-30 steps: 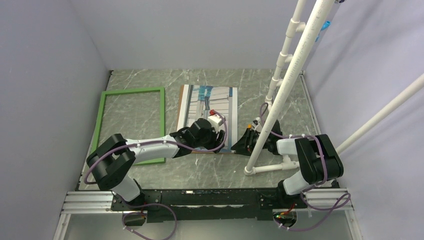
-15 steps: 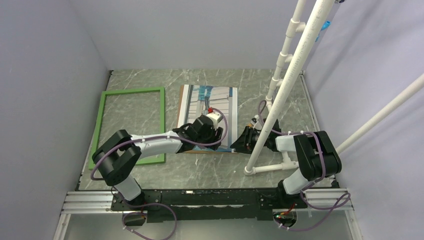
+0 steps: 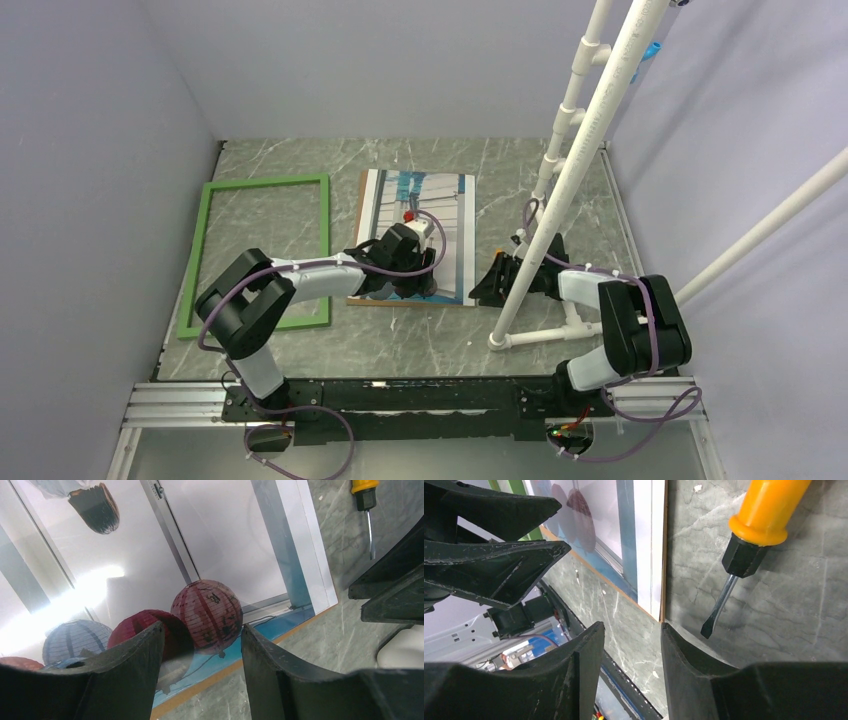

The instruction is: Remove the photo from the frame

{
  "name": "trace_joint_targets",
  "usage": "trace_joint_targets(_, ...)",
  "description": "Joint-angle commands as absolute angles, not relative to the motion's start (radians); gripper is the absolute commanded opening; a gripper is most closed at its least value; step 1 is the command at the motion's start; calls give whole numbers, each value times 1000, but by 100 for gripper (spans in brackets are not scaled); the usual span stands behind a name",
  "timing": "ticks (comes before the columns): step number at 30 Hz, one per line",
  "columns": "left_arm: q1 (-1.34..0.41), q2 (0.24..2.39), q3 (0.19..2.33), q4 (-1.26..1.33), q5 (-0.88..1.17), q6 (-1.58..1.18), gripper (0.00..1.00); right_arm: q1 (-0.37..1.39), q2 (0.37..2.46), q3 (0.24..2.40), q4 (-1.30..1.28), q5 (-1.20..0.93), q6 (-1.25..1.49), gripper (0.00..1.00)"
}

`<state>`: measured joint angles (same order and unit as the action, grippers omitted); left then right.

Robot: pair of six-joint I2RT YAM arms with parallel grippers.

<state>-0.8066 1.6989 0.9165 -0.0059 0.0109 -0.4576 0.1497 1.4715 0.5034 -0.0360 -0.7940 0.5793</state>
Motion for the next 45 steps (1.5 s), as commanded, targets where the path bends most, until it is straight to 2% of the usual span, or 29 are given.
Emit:
trace_joint_targets(1, -802, 1702, 924, 8, 41, -484, 61, 147, 1490, 502, -4, -837, 583, 47)
trace_joint_targets(12, -803, 1623, 895, 42, 74, -475, 65, 146, 1518, 567, 7, -786, 552, 45)
trace_joint_targets(20, -653, 1492, 906, 18, 159, -517, 73, 111, 1610, 735, 12, -726, 594, 47)
trace_joint_targets(25, -586, 1544, 919, 5, 210, -547, 71, 72, 1746, 844, 46, -725, 610, 47)
trace_joint_targets(34, -566, 1626, 856, 69, 167, -631, 71, 60, 1953, 998, 130, -747, 661, 48)
trace_joint_targets(45, -565, 1667, 811, 111, 180, -661, 71, 58, 2007, 999, 285, -861, 742, 46)
